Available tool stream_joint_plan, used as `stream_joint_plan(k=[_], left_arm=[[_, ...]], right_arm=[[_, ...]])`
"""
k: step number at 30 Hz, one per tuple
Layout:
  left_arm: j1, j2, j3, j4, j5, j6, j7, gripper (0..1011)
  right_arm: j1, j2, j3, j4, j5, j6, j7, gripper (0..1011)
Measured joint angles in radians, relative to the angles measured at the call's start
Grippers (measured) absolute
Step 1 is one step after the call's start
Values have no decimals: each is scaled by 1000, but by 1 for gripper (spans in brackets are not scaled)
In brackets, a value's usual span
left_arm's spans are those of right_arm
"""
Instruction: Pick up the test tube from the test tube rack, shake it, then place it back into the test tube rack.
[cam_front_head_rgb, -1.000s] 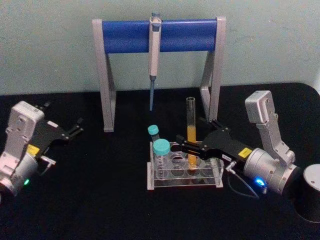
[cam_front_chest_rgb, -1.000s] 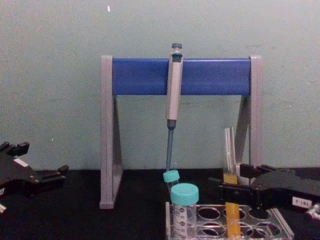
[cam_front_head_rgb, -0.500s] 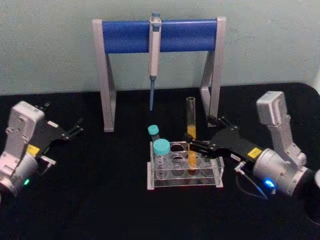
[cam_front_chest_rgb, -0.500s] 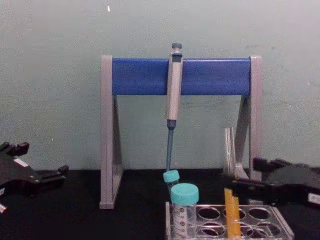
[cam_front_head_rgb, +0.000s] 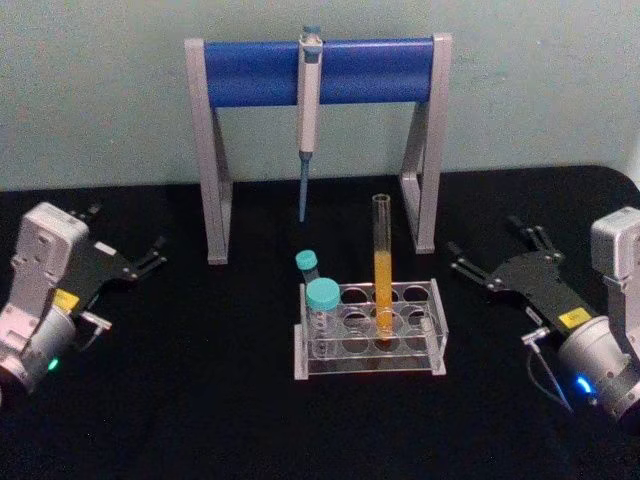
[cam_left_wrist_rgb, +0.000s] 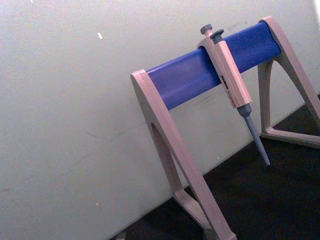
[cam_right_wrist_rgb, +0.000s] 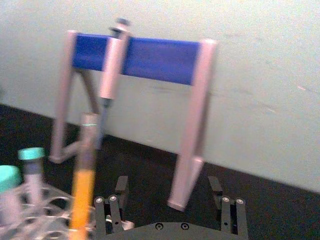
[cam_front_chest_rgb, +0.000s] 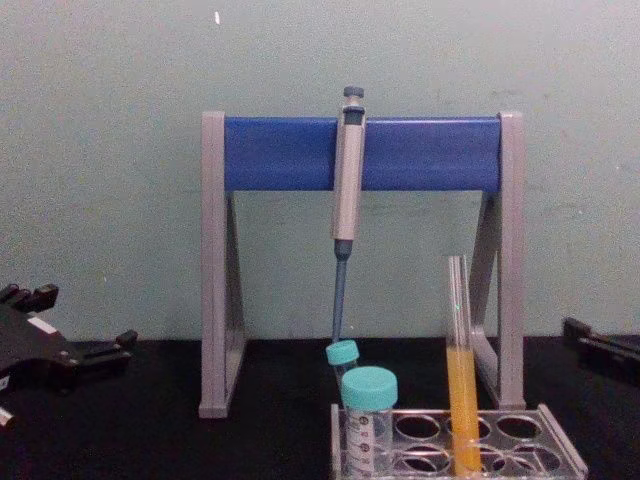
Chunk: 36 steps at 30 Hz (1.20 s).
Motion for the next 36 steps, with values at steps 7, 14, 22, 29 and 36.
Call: stream_joint_plan(k=[7, 14, 22, 29, 36], left_arm=[[0, 0, 0, 0, 0, 0, 0, 1002], [0, 0, 0, 0, 0, 0, 0, 1001], [0, 0, 0, 0, 0, 0, 0, 1001], [0, 0, 0, 0, 0, 0, 0, 1001], [0, 0, 0, 0, 0, 0, 0, 1001]], right_arm=[[-11, -52, 26, 57, -29, 0, -64, 1000], [-3, -79, 31, 112, -56, 24, -79, 1000], [9, -96, 29, 157, -72, 52, -50, 1000], [13, -109, 31, 176, -82, 60, -31, 1000], [14, -110, 32, 179, -85, 62, -29, 1000]])
